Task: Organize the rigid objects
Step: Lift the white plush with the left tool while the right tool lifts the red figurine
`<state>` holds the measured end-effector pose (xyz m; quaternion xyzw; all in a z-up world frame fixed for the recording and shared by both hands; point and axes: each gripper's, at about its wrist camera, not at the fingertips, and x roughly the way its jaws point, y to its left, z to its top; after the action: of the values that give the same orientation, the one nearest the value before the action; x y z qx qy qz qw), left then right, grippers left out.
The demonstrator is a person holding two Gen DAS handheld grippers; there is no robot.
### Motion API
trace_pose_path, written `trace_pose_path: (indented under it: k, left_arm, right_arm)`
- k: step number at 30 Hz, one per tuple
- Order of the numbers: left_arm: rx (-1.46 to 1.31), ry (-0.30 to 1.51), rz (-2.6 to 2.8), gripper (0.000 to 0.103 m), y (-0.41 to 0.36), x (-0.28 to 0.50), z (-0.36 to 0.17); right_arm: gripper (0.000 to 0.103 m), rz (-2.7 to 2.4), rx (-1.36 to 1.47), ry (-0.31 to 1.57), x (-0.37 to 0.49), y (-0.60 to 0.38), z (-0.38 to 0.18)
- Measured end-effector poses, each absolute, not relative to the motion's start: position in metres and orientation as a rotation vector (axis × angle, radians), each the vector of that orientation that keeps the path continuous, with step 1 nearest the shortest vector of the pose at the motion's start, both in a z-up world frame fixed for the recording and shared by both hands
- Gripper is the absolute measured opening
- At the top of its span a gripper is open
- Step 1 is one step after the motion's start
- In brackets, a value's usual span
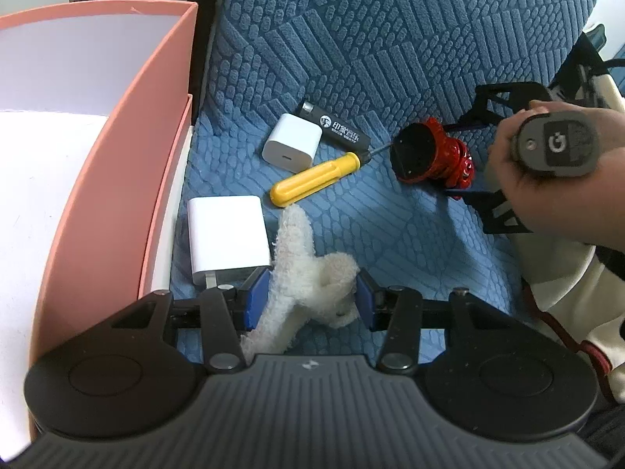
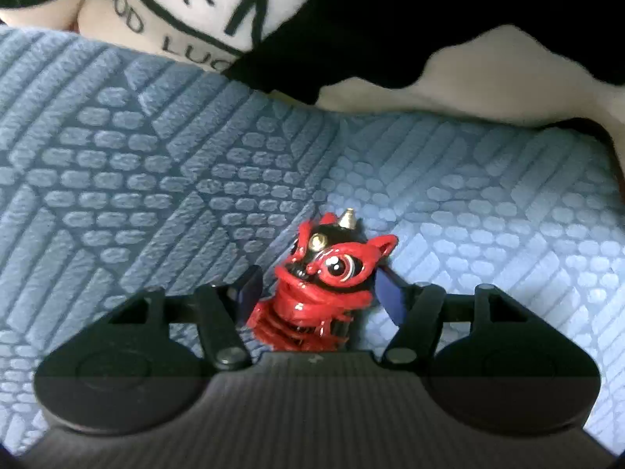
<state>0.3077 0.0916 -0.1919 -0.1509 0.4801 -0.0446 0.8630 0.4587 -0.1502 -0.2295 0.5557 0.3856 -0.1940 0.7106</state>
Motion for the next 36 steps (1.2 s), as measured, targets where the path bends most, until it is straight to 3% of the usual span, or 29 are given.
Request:
trace_pose_path:
  k: [3,18,36]
  left_arm:
    - [-0.322,1.009,-0.096,0.053,0.093,0.308,-0.192]
    - [-0.344,1.003,-0.111,0.053,0.095,0.305,-0.185]
    - [-0.245,1.051,-0.161,0.053,0.072,0.286,-0.189]
  right_arm:
    - [0.06,-0.394,1.188,0.88,0.466,-0.15,-0.235]
    - [0.06,-0.106,0.757,0.908,0.457,-0.128,-0.189]
    - [0.06,0.116,0.167,0.909,0.321,-0.137,-0.176]
